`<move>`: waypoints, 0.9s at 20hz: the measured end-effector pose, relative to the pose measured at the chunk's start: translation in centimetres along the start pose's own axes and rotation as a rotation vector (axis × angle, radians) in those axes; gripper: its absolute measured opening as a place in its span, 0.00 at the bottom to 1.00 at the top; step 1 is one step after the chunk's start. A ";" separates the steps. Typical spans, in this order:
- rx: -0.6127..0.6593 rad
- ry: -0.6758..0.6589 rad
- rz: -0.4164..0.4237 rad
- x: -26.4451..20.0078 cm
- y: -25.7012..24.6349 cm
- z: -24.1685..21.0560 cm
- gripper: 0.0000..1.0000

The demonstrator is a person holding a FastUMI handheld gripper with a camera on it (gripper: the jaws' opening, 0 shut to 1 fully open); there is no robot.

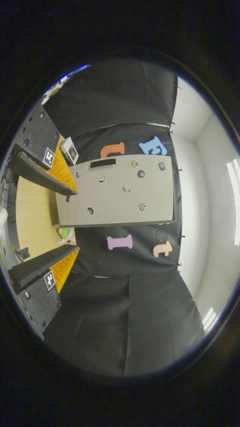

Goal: Open the shoe cabinet door, grab the shoes and put them into the shoe cabinet, then close the shoe cabinet door.

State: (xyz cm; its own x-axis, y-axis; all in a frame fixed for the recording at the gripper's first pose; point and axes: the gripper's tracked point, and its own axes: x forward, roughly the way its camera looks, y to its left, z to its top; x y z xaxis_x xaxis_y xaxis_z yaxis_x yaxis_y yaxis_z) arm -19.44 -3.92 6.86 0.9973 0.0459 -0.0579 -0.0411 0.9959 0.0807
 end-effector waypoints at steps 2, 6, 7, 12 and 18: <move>0.001 0.004 0.001 0.2 0.2 -0.1 0.97; -0.011 0.017 0.004 0.6 0.8 -0.4 0.97; -0.016 0.020 0.005 0.7 0.9 -0.4 0.97; -0.008 0.018 0.005 1.6 1.0 0.1 0.97; -0.005 0.018 -0.004 2.4 0.9 -0.1 0.97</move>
State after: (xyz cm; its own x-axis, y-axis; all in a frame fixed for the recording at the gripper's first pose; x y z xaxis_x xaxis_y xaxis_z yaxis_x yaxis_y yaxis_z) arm -17.11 -2.91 6.69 0.9962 0.0433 -0.0760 -0.0376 0.9964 0.0757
